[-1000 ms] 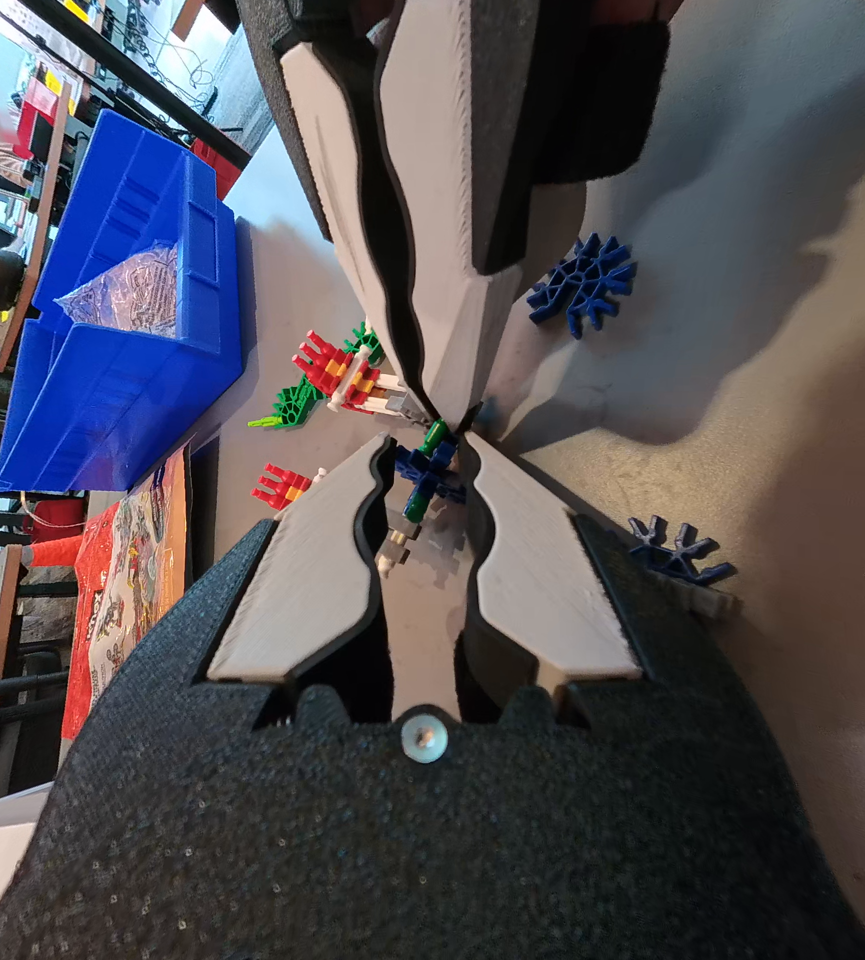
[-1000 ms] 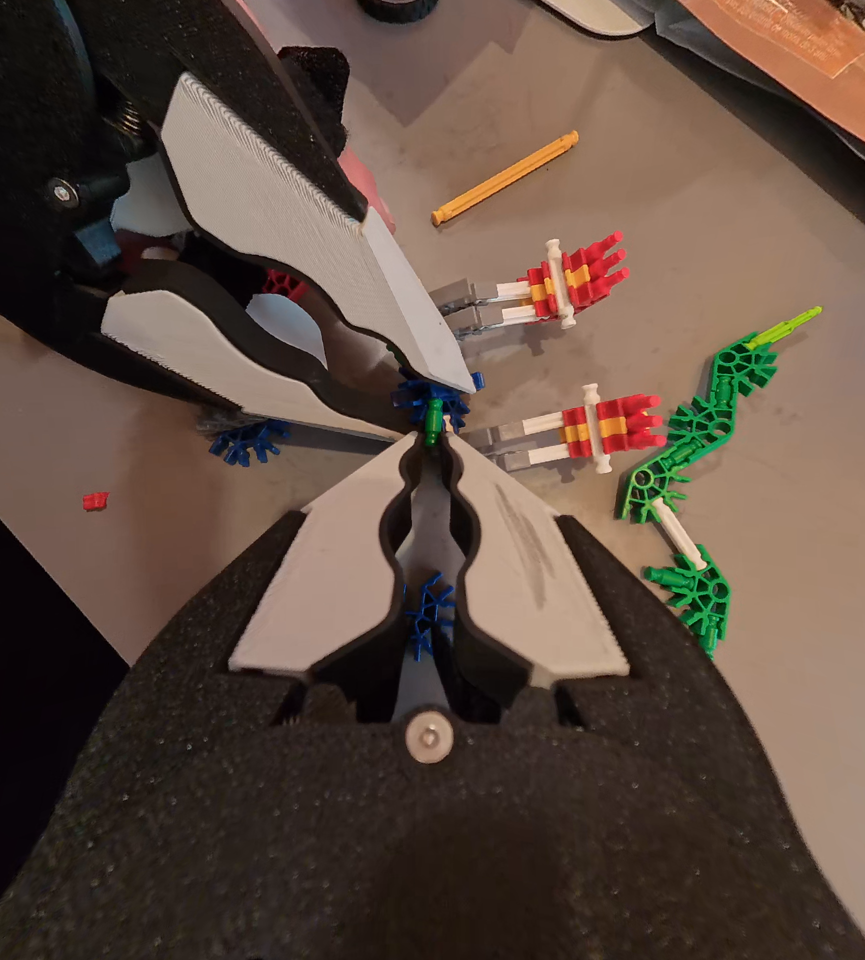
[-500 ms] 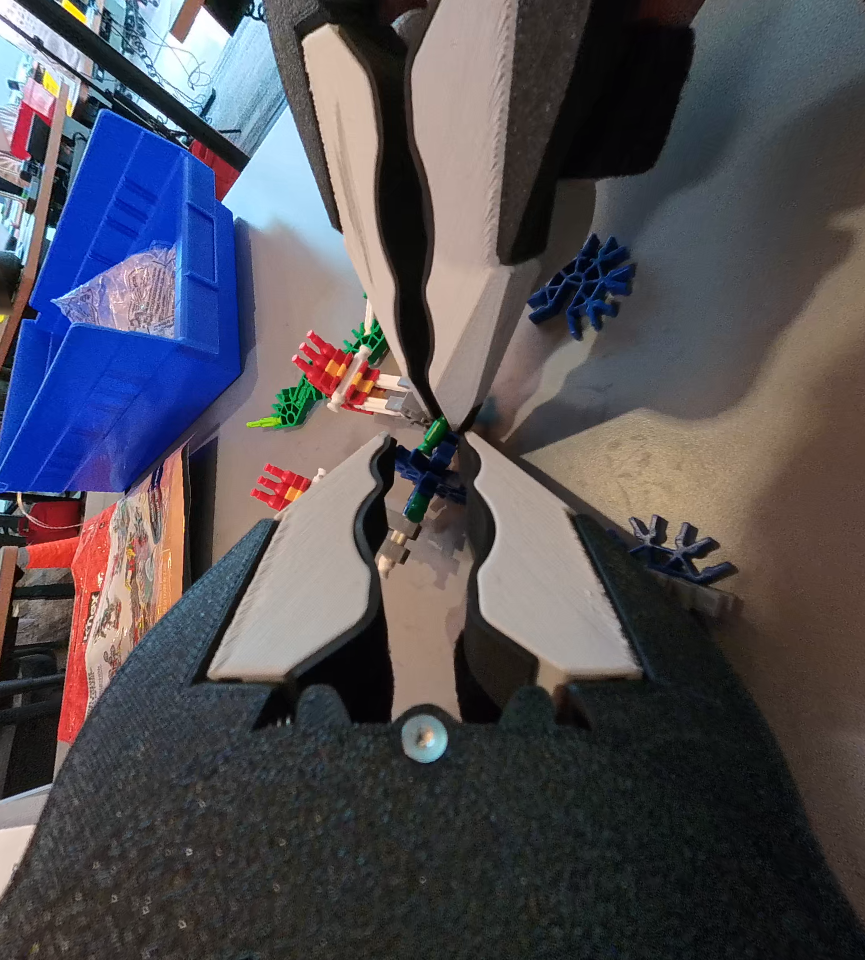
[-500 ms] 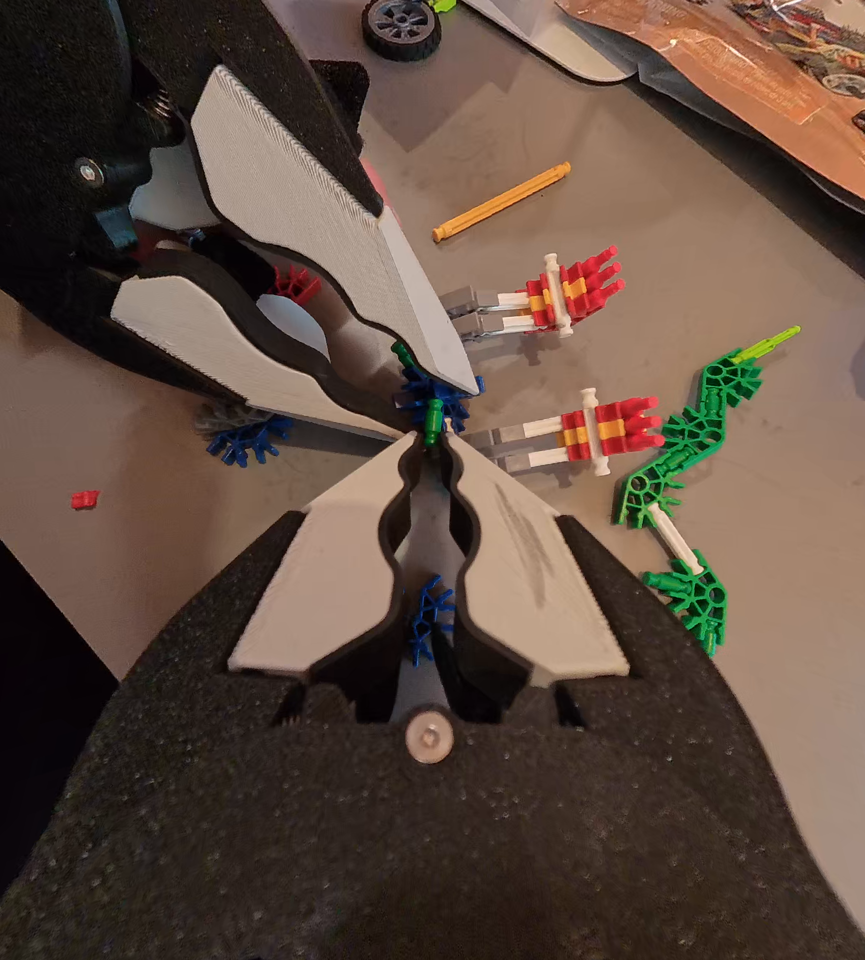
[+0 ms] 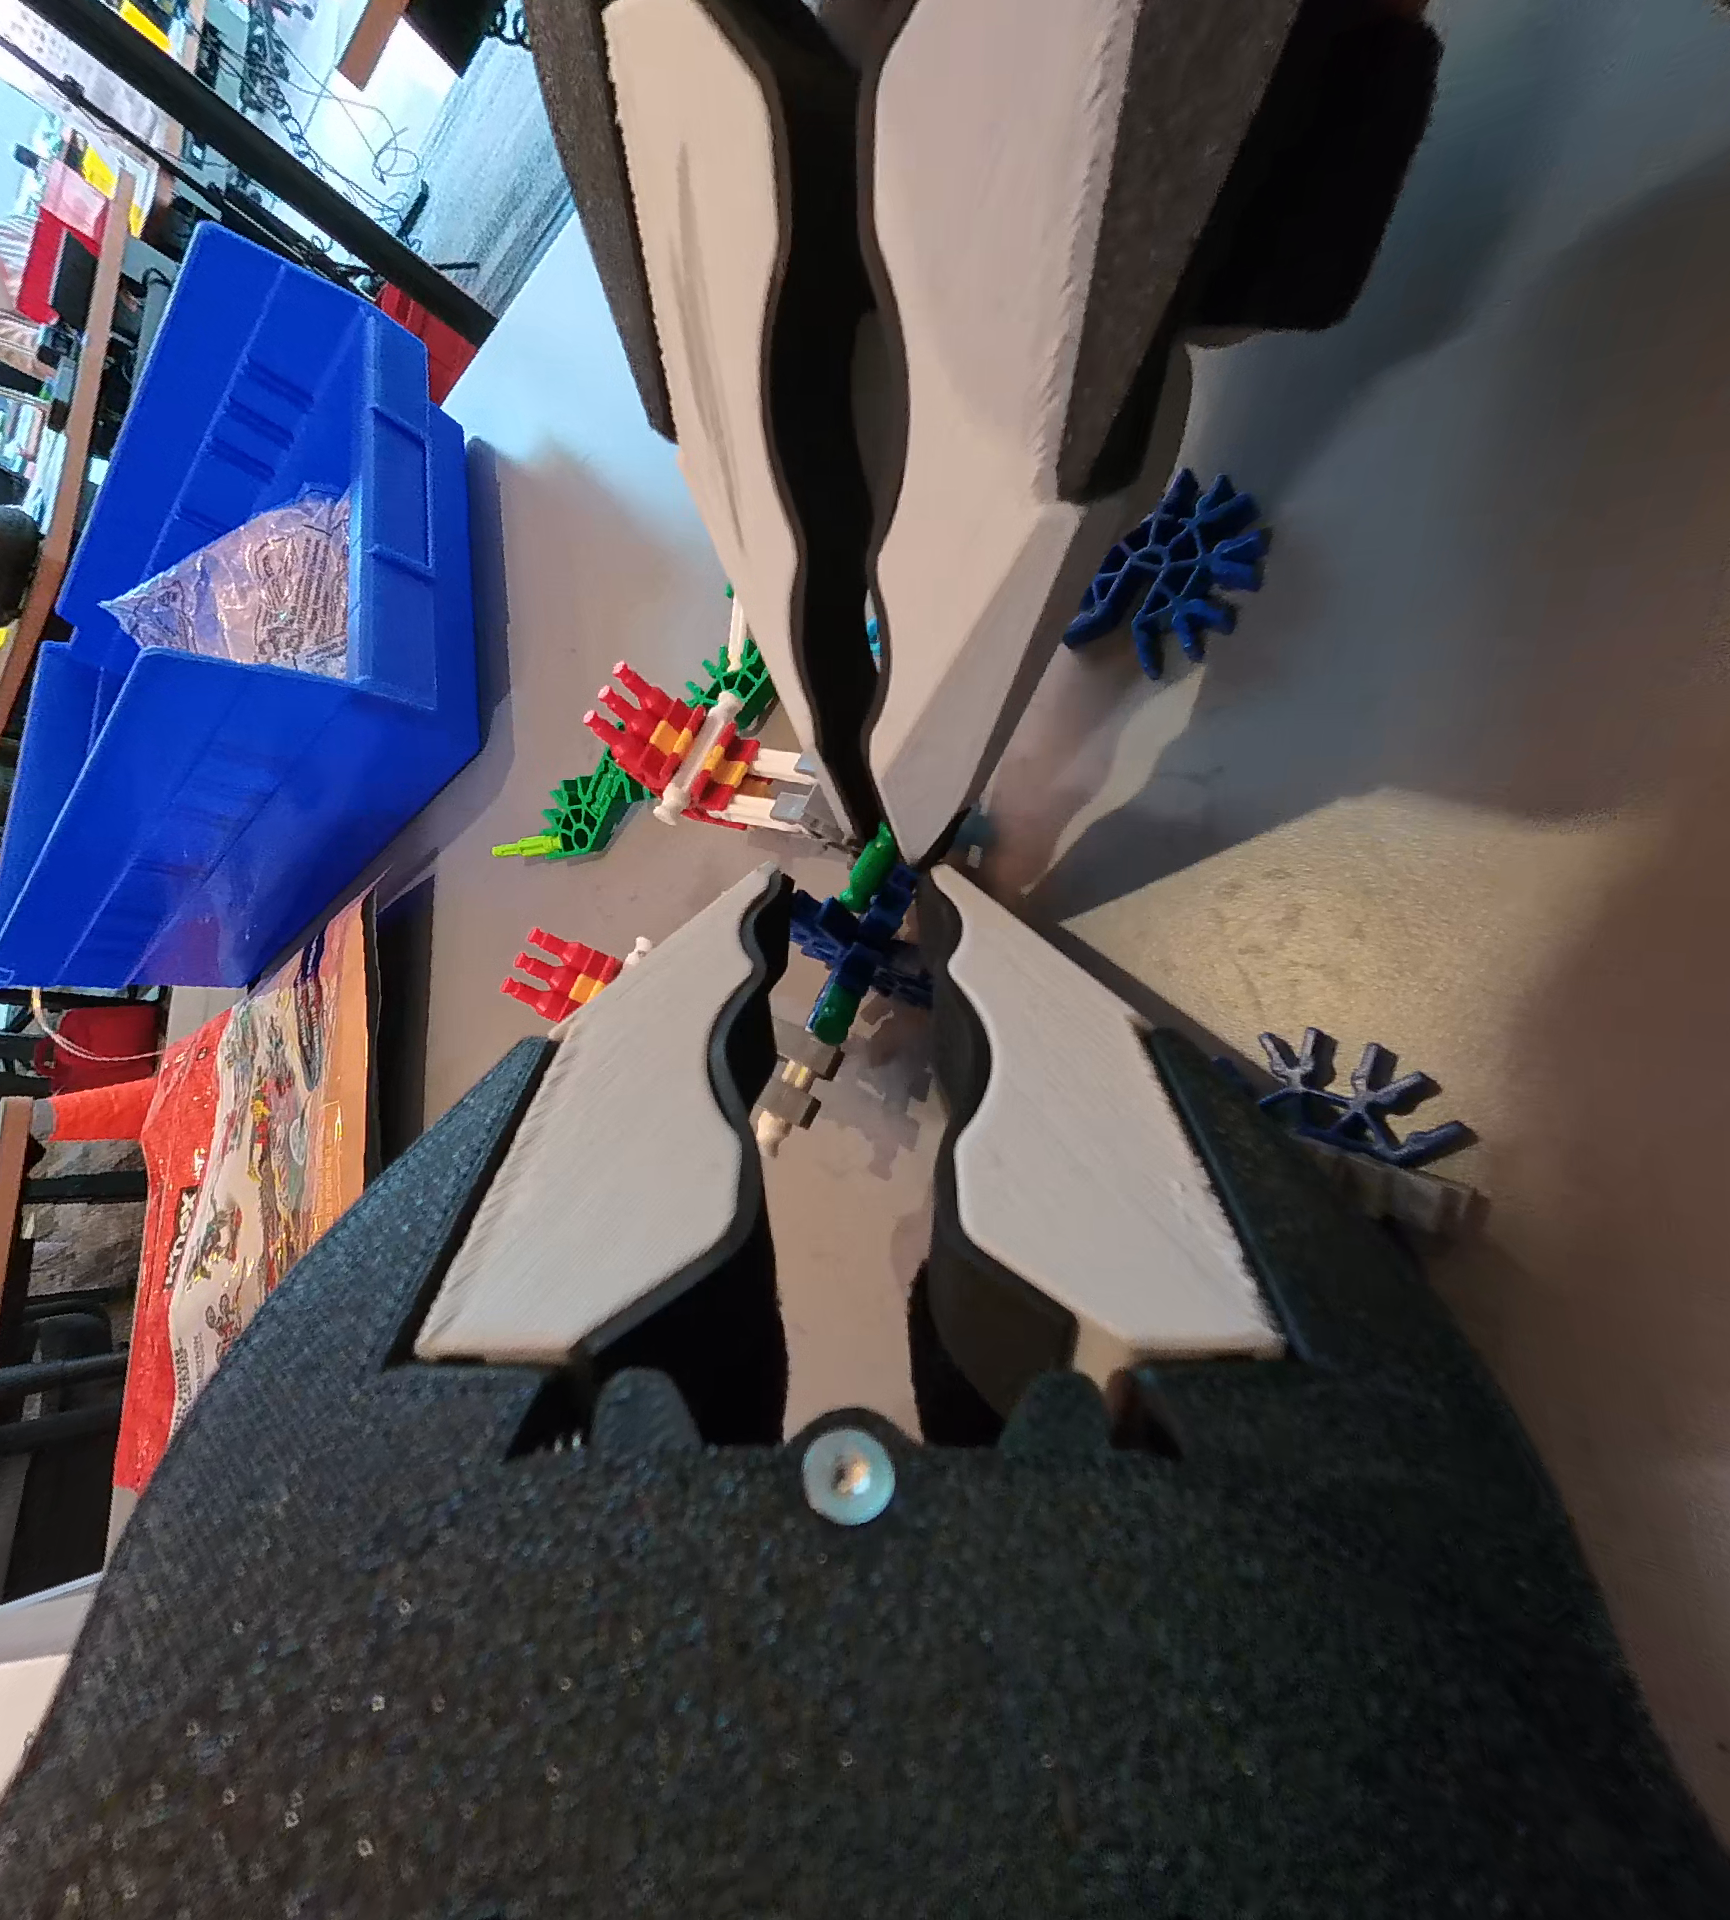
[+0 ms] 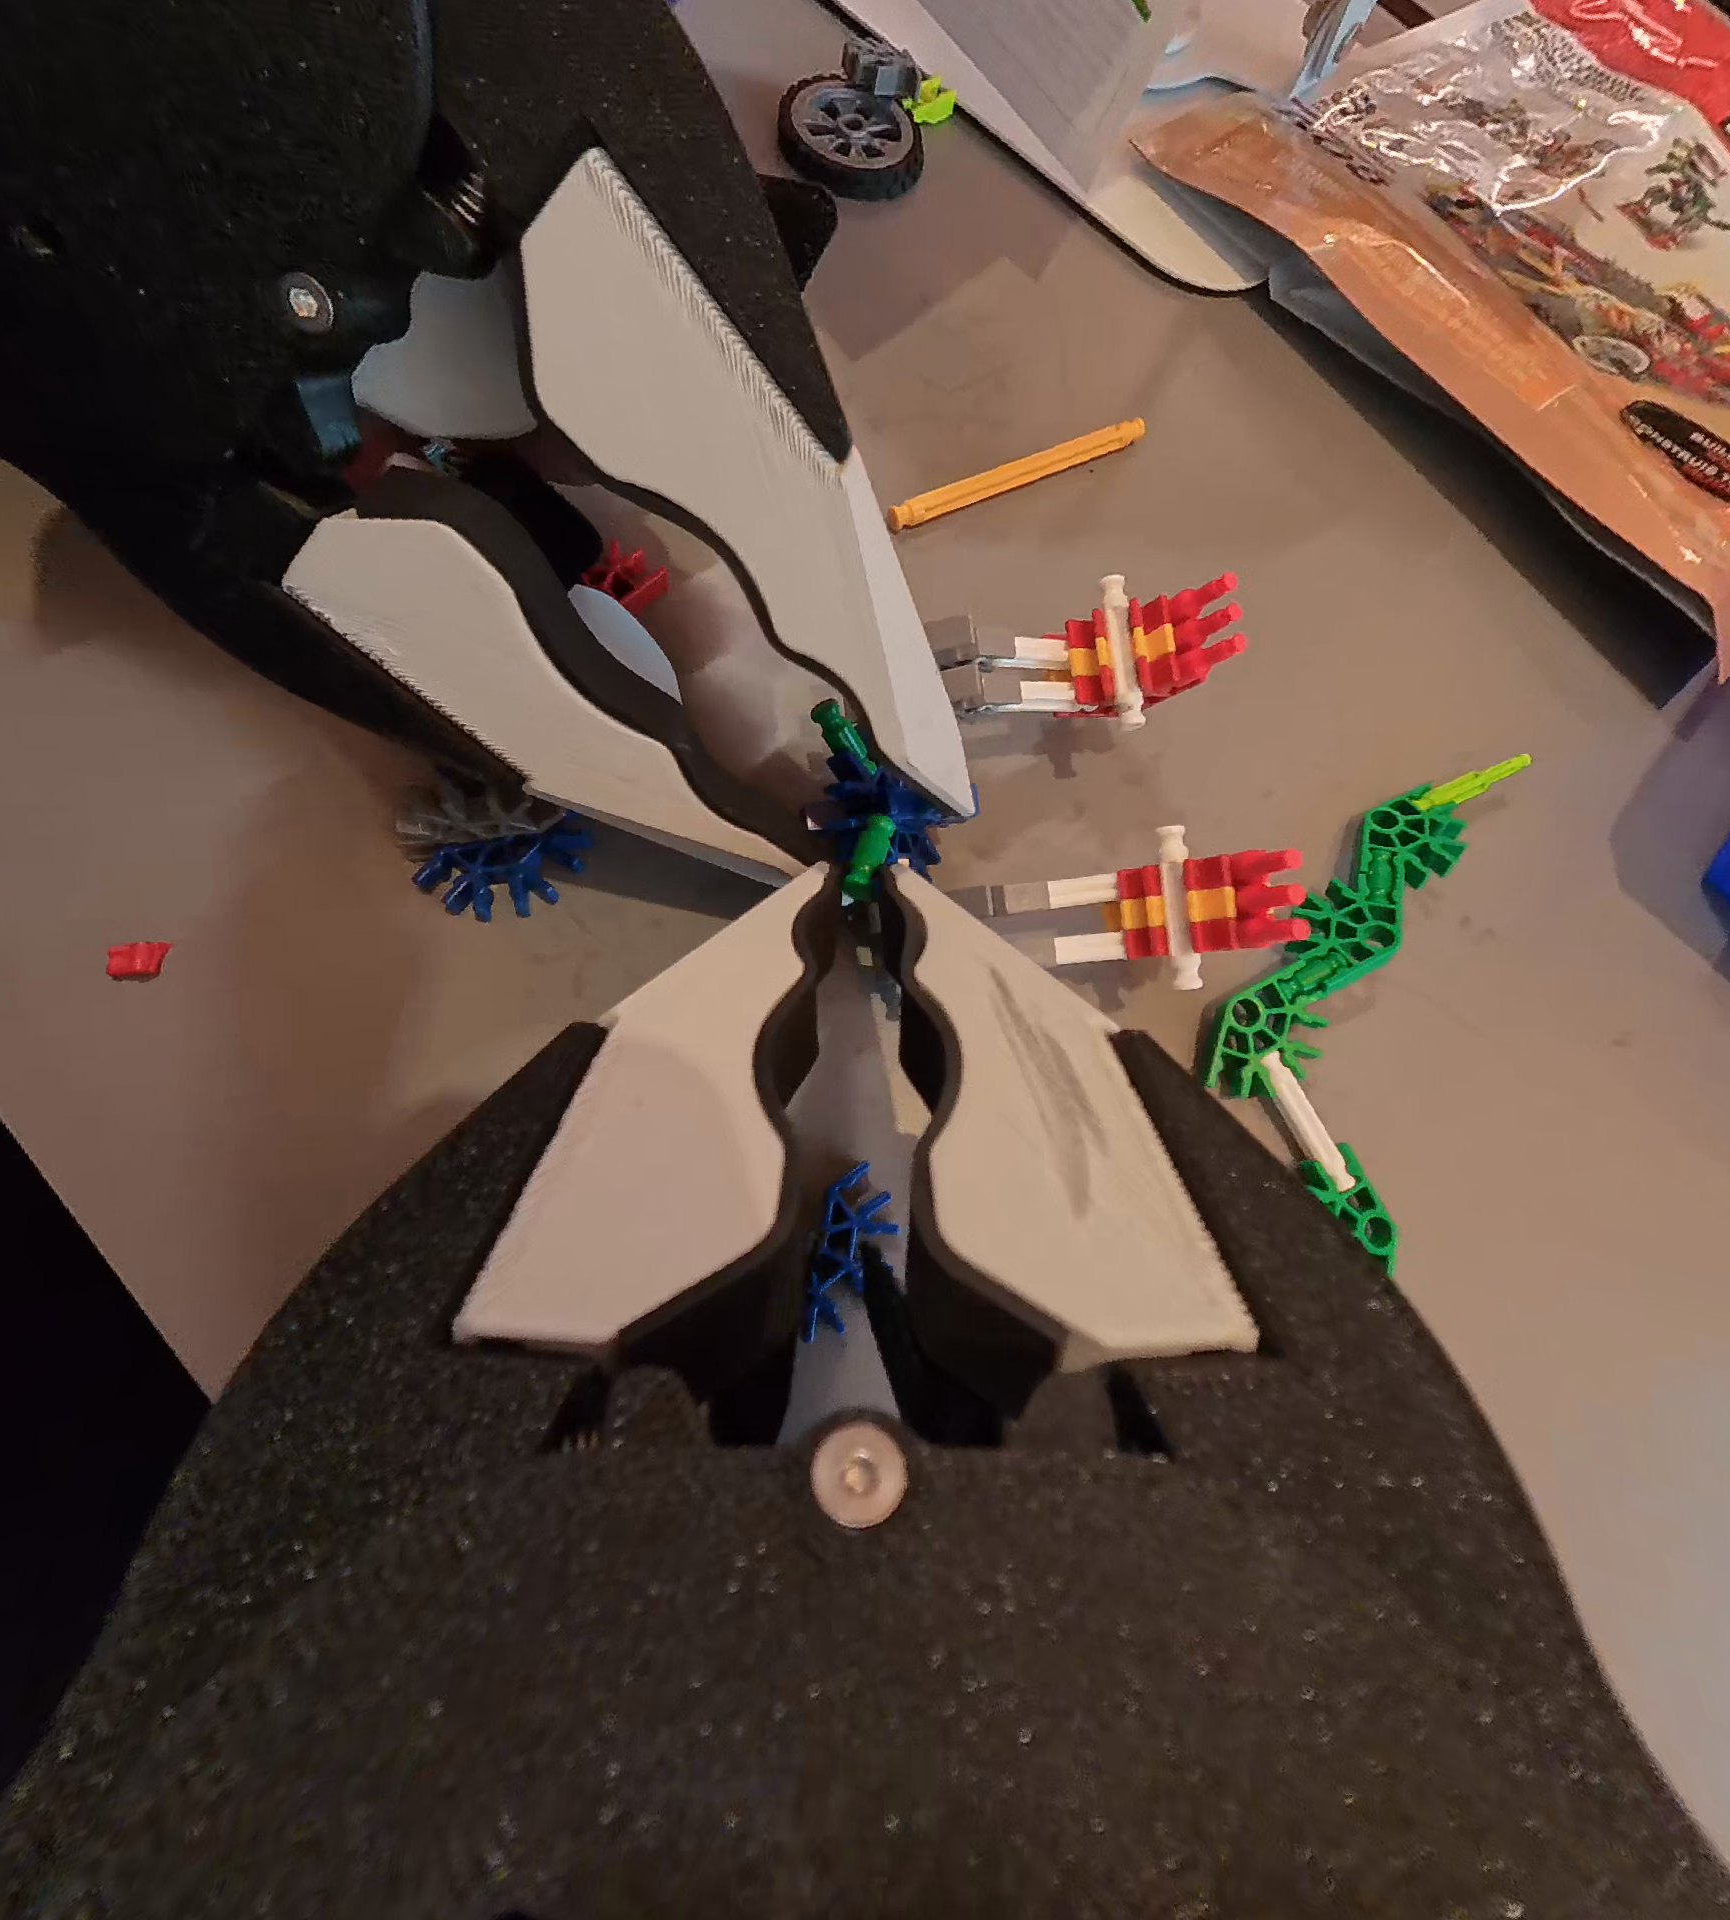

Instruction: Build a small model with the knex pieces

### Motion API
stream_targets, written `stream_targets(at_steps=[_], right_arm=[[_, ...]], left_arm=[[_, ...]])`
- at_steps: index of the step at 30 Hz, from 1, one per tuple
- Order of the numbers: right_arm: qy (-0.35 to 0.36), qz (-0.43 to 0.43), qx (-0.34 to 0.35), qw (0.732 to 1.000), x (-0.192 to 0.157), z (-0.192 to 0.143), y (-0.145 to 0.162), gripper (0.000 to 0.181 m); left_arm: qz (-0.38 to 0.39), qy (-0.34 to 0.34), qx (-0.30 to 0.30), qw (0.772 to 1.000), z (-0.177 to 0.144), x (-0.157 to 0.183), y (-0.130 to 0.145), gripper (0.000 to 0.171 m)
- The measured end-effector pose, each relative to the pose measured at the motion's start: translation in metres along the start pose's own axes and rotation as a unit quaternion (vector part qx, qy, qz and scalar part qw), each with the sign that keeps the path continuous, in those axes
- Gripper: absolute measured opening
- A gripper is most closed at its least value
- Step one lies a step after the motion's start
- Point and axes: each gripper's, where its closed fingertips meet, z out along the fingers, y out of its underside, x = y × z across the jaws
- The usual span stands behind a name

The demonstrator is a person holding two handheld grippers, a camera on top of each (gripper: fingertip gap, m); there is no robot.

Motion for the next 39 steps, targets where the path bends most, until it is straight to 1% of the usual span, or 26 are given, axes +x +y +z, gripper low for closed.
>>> stream_targets(at_steps=[5,8,10,13,24,34,39], right_arm=[[0.004,-0.006,-0.002,1.000,0.0002,0.0003,0.0003,0.007],[-0.002,0.015,-0.008,1.000,0.0007,0.0004,0.0014,0.007],[-0.008,0.045,-0.024,0.999,0.0013,0.0015,0.0052,0.006],[-0.028,0.089,-0.020,0.995,0.0002,0.0017,0.0056,0.006],[-0.041,0.130,-0.020,0.990,0.0002,0.0025,0.0062,0.005],[-0.087,0.213,-0.020,0.973,0.0001,0.0035,0.0053,0.005],[-0.089,0.220,-0.015,0.971,0.0004,0.0045,0.0052,0.005]], left_arm=[[0.002,-0.001,-0.001,1.000,0.0000,0.0000,0.0003,0.024],[0.003,-0.002,-0.002,1.000,0.0001,0.0000,0.0001,0.024],[0.004,-0.002,-0.002,1.000,0.0002,0.0001,0.0000,0.024],[0.004,-0.002,-0.003,1.000,0.0001,0.0002,-0.0001,0.024],[0.008,-0.003,-0.004,1.000,0.0001,0.0000,0.0001,0.024],[0.010,-0.004,-0.005,1.000,0.0003,-0.0004,0.0003,0.023],[0.015,-0.006,-0.006,1.000,0.0002,-0.0008,0.0009,0.023]])
